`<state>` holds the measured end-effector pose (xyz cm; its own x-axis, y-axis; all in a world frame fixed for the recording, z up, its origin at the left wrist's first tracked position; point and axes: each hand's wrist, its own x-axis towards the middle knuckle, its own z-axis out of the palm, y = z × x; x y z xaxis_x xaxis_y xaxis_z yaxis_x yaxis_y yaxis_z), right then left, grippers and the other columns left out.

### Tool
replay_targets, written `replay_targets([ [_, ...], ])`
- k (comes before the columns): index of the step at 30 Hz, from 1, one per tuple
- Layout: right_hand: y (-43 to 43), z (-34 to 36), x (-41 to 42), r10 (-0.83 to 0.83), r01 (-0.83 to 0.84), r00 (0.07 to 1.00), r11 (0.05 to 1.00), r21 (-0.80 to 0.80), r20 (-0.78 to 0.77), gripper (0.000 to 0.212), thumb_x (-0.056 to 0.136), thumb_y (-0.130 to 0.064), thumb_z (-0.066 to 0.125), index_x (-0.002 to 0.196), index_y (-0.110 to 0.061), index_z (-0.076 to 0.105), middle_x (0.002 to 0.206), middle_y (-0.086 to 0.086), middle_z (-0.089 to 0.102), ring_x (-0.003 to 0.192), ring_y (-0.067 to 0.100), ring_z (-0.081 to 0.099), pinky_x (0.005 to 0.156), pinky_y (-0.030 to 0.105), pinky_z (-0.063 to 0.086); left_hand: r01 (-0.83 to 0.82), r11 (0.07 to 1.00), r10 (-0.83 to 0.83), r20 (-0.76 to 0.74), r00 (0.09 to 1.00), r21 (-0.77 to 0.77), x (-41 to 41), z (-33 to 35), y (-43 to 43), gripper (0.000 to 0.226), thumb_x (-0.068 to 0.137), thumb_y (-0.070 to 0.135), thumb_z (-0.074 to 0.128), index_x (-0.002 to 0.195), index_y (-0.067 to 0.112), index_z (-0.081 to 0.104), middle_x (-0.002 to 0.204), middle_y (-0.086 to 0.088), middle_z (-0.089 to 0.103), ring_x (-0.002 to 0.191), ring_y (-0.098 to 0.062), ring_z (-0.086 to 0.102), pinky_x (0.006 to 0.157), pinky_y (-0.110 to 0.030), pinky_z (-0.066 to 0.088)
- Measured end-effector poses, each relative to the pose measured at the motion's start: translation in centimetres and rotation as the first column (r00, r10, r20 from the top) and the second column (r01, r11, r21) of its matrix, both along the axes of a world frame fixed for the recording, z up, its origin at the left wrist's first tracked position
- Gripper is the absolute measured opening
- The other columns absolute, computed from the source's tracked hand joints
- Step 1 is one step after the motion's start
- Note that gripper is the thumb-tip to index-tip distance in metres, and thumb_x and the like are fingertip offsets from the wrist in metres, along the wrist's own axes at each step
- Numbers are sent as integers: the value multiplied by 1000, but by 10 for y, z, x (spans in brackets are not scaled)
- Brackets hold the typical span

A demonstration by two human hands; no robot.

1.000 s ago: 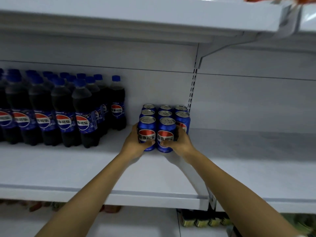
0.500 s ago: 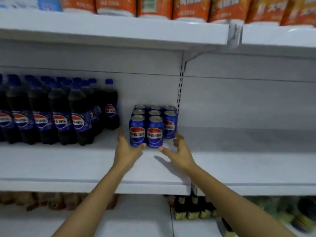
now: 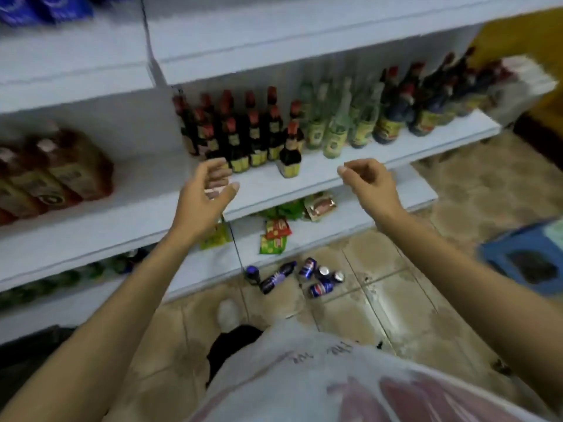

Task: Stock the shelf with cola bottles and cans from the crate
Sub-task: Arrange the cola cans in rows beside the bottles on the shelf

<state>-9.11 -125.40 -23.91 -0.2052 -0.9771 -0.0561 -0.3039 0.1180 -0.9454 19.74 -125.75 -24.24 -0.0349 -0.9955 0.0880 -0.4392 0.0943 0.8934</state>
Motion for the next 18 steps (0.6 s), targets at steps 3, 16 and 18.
replay_targets([
  [3,47,-50,-62,-135,125,990,970,209,31,24,87,-29,69,100,-10,62,89,8,66,82,18,64,76,32,51,110,966,-107,-25,994,235,-54,-45,22,38,95,14,58,131,12,47,119,-2,56,101,-15,55,83,-22,46],
  [16,129,-180,-132,-569,336,820,572,748,67,10,92,-17,61,91,-8,64,86,13,66,67,20,62,63,28,45,318,556,-474,-21,880,768,-164,-163,-1,34,89,11,64,121,15,54,111,-4,61,108,-19,59,91,-25,49],
  [18,130,-217,-127,-630,372,776,494,786,29,11,92,-16,61,85,-8,62,79,13,64,62,20,60,55,24,43,298,491,-510,-7,860,819,-168,-203,-13,36,90,6,61,124,10,53,104,0,60,105,-19,59,76,-11,47],
])
